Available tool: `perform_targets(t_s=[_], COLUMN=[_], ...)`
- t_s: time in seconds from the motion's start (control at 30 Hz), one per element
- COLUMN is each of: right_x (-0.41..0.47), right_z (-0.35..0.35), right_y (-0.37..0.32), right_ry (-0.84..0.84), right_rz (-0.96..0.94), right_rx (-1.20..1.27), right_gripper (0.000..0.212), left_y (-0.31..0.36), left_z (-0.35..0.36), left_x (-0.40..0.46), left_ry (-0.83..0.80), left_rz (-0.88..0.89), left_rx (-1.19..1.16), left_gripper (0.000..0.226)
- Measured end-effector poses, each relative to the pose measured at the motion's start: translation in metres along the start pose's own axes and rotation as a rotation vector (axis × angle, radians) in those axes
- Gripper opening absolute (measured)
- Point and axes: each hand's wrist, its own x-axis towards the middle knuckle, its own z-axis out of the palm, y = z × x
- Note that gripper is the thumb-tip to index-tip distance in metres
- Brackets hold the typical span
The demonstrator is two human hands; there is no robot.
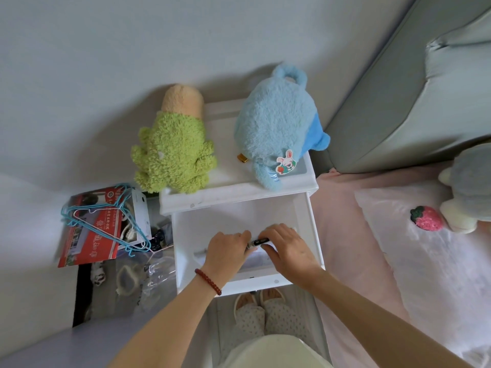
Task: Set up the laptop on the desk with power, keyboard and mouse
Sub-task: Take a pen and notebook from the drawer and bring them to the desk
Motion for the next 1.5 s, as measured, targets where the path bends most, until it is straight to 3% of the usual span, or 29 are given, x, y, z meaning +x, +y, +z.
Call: perform_targets(t_s=[0.1,0.23,0.3,0.4,0.43,0.5,0.57,0.7,0.83,1.07,1.2,1.27,1.4,1.5], right_x=[-0.012,-0.042,-0.052,-0.055,-0.056,-0.059,-0.06,-0.037,-0.022,0.061,0.075,0.072,0.078,0.083], right_z=[-0.006,-0.012,-0.01,-0.004,-0.001,0.007,0.018,0.023,0.021,-0.008,-0.012,-0.001,0.011,0.009], right_y=[-0.001,0.003,0.005,-0.002,-0.007,-0.02,-0.027,-0.025,-0.014,-0.014,-0.009,0.001,0.005,0.002], right_ry=[0.198,0.328,0.289,0.046,-0.097,-0.337,-0.472,-0.678,-0.624,-0.375,-0.406,-0.521,-0.605,-0.622], right_rz=[0.144,0.371,0.529,0.687,0.592,0.178,-0.153,-0.359,-0.553,-0.517,-0.62,-0.71,-0.66,-0.664], right_rx=[0.011,0.006,-0.004,-0.063,-0.157,-0.352,-0.518,-0.662,-0.808,-1.01,-1.133,-1.192,-1.393,-1.367], right_gripper=[0.031,0.036,0.038,0.046,0.049,0.058,0.072,0.079,0.082,0.06,0.057,0.055,0.058,0.059], left_y=[0.0,-0.005,-0.008,-0.012,-0.013,-0.016,-0.02,-0.024,-0.022,-0.029,-0.043,-0.05,-0.059,-0.063], left_z=[-0.011,-0.021,-0.028,-0.041,-0.046,-0.054,-0.06,-0.063,-0.07,-0.106,-0.118,-0.12,-0.122,-0.123], left_x=[-0.008,-0.039,-0.056,-0.073,-0.076,-0.08,-0.084,-0.092,-0.098,-0.091,-0.09,-0.091,-0.094,-0.097], left_ry=[0.135,0.343,0.443,0.576,0.609,0.661,0.688,0.69,0.695,0.757,0.786,0.785,0.762,0.75], left_rz=[0.059,-0.046,-0.158,-0.32,-0.362,-0.417,-0.44,-0.476,-0.498,-0.425,-0.468,-0.501,-0.56,-0.58], left_rx=[0.084,-0.001,-0.059,-0.139,-0.158,-0.191,-0.203,-0.206,-0.199,-0.07,-0.043,-0.027,-0.013,-0.032], left_gripper=[0.035,0.032,0.03,0.026,0.025,0.021,0.017,0.018,0.024,0.035,0.035,0.037,0.038,0.034])
